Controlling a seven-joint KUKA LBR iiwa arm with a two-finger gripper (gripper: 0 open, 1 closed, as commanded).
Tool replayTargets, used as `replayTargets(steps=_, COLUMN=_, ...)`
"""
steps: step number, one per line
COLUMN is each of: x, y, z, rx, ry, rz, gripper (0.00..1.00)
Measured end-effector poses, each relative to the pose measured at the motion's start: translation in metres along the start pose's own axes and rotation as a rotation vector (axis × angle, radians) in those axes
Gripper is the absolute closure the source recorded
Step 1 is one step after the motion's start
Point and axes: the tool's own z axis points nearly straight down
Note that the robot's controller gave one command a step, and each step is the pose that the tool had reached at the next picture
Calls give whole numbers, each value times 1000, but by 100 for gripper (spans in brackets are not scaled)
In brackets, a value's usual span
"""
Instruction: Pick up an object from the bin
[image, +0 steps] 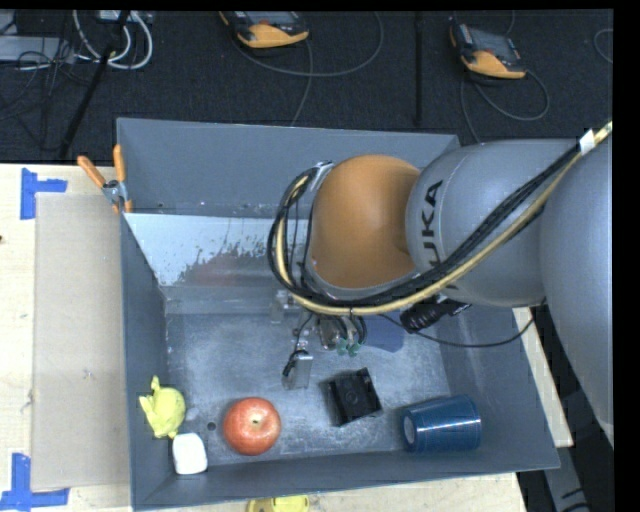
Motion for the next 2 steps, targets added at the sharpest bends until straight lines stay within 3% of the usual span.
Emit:
replayTargets(steps=1, x=-2, y=-1, z=-5, rx=-1, ry=-7, rz=3, gripper=0)
replayTargets(steps=2, x=3, y=-28, z=30, rx=-2, ry=-12, rz=-36, gripper=0)
